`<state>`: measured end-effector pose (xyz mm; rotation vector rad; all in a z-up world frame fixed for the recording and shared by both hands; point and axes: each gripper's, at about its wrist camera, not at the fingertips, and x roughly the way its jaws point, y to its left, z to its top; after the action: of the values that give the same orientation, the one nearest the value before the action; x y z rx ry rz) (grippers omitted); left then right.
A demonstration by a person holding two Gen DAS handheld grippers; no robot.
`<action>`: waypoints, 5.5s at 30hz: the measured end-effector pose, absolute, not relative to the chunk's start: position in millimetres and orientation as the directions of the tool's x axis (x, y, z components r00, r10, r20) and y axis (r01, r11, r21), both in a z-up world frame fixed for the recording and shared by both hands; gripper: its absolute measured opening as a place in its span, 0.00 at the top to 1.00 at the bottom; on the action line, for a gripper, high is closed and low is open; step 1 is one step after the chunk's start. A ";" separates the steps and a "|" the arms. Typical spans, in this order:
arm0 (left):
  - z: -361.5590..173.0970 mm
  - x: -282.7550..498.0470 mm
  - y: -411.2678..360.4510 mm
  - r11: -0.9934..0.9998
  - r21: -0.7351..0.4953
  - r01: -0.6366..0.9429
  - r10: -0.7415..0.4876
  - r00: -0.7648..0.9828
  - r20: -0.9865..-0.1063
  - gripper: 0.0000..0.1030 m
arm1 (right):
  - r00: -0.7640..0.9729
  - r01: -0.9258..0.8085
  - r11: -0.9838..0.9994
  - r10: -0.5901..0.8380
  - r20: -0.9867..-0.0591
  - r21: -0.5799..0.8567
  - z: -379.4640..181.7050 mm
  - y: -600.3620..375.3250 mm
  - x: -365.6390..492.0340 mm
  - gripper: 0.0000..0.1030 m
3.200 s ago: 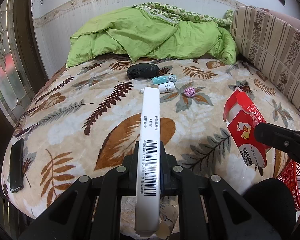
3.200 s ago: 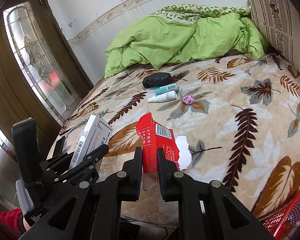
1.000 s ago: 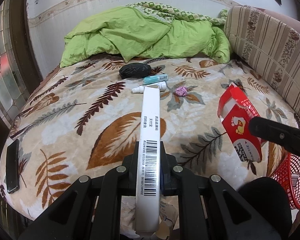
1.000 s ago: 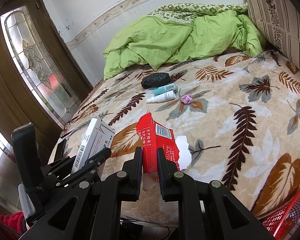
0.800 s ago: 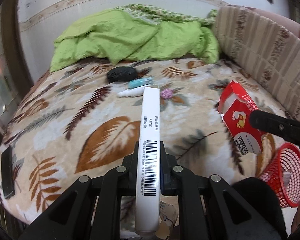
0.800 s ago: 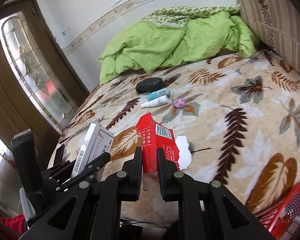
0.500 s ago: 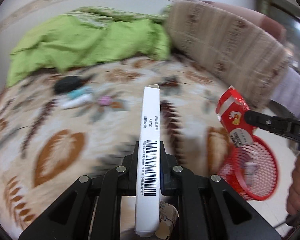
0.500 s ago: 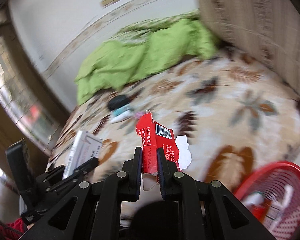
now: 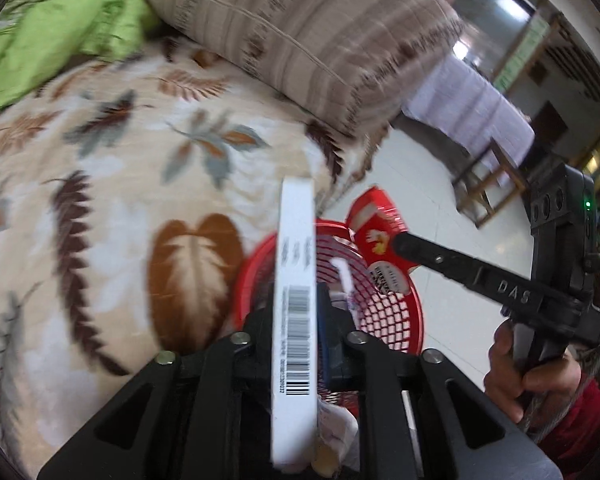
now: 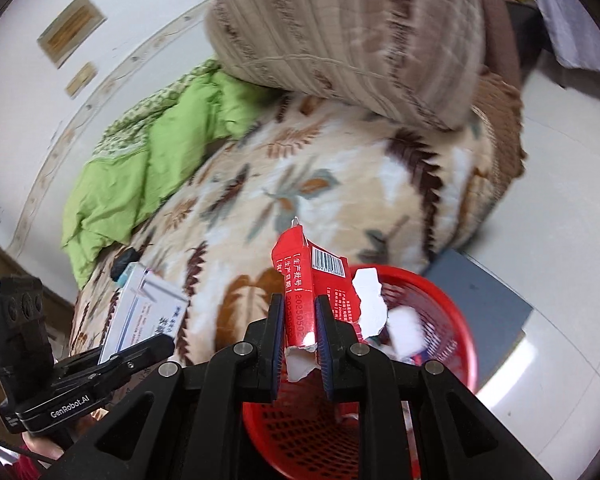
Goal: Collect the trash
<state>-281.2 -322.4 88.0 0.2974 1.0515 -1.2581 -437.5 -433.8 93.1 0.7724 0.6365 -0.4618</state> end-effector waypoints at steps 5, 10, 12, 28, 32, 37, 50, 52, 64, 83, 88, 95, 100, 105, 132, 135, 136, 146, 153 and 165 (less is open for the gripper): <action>82.5 -285.7 -321.1 0.339 -0.342 0.877 -0.619 -0.066 -0.783 0.52 | 0.694 0.636 0.596 -0.164 -0.701 0.490 82.9 -443.1 -446.2 0.64; 86.1 -260.4 -293.5 0.419 -0.326 0.847 -0.621 0.005 -0.784 0.52 | 0.717 0.604 0.634 -0.168 -0.676 0.483 93.0 -438.9 -434.6 0.64; 88.3 -249.2 -278.5 0.457 -0.312 0.833 -0.621 0.048 -0.782 0.52 | 0.729 0.578 0.658 -0.152 -0.667 0.483 96.8 -433.4 -422.5 0.64; 98.3 -137.4 -108.6 0.787 -0.233 0.572 -0.513 0.396 -0.762 0.52 | 0.742 0.218 0.874 0.140 -0.656 0.434 108.4 -315.9 -232.6 0.57; 97.1 -110.5 -72.2 0.833 -0.261 0.488 -0.490 0.431 -0.758 0.52 | 0.715 0.158 0.901 0.177 -0.677 0.403 102.3 -289.0 -177.9 0.57; 92.4 -84.8 -46.2 0.861 -0.256 0.439 -0.461 0.462 -0.758 0.52 | 0.695 0.121 0.928 0.175 -0.698 0.353 90.9 -267.3 -116.0 0.57; 82.4 -7.9 -25.8 0.889 -0.241 0.390 -0.422 0.490 -0.763 0.47 | 0.624 0.146 0.935 0.168 -0.763 0.325 34.5 -260.7 14.1 0.57; 83.4 5.4 -28.9 0.887 -0.242 0.393 -0.424 0.488 -0.763 0.44 | 0.618 0.152 0.932 0.171 -0.768 0.329 26.4 -260.1 25.3 0.57; 63.7 75.0 -100.9 0.857 -0.115 0.502 -0.377 0.459 -0.805 0.30 | 0.652 0.159 0.913 0.190 -0.735 0.376 25.9 -273.6 -6.9 0.69; 11.0 162.9 -135.0 0.880 -0.180 0.439 -0.348 0.339 -0.874 0.58 | 0.658 0.164 0.877 0.244 -0.712 0.452 19.8 -278.5 -58.9 0.68; 11.0 155.8 -131.3 0.882 -0.195 0.429 -0.365 0.361 -0.858 0.67 | 0.660 0.159 0.875 0.251 -0.708 0.458 18.7 -276.9 -59.6 0.68; 10.1 121.6 -121.5 0.880 -0.263 0.395 -0.406 0.339 -0.849 0.62 | 0.667 0.167 0.870 0.247 -0.702 0.465 19.7 -279.9 -62.7 0.68; 11.2 94.9 -119.0 0.886 -0.217 0.411 -0.380 0.373 -0.846 0.55 | 0.673 0.167 0.868 0.246 -0.698 0.468 20.6 -280.7 -65.2 0.68; 7.2 94.6 -128.3 0.905 -0.126 0.406 -0.311 0.431 -0.847 0.67 | 0.676 0.162 0.870 0.246 -0.695 0.466 23.0 -278.3 -66.4 0.68; 55.9 -121.0 -39.8 0.941 -0.072 0.331 -0.278 0.632 -0.723 0.72 | 0.744 0.038 0.944 0.192 -0.640 0.327 66.8 -218.6 -167.3 0.68; 64.2 -129.2 -39.8 0.944 -0.055 0.326 -0.268 0.658 -0.704 0.72 | 0.744 0.057 0.944 0.177 -0.645 0.326 66.1 -221.1 -173.5 0.68; 66.3 -131.7 -40.8 0.945 -0.044 0.325 -0.262 0.666 -0.699 0.72 | 0.746 0.061 0.945 0.171 -0.644 0.322 66.5 -221.5 -176.4 0.68; 71.9 -149.3 -43.0 0.946 0.011 0.323 -0.229 0.694 -0.683 0.72 | 0.742 0.074 0.945 0.161 -0.651 0.317 65.8 -221.2 -185.8 0.68; 75.3 -155.3 -47.1 0.944 0.041 0.328 -0.218 0.711 -0.668 0.72 | 0.735 0.077 0.943 0.166 -0.658 0.324 63.7 -222.3 -184.0 0.68; 74.8 -156.3 -51.4 0.941 0.053 0.334 -0.214 0.711 -0.669 0.72 | 0.728 0.080 0.938 0.176 -0.663 0.336 61.8 -224.3 -181.6 0.68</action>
<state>-156.3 -51.4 74.8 0.1753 0.7181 -0.3054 -181.6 -224.3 61.8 0.3574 0.7580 0.0540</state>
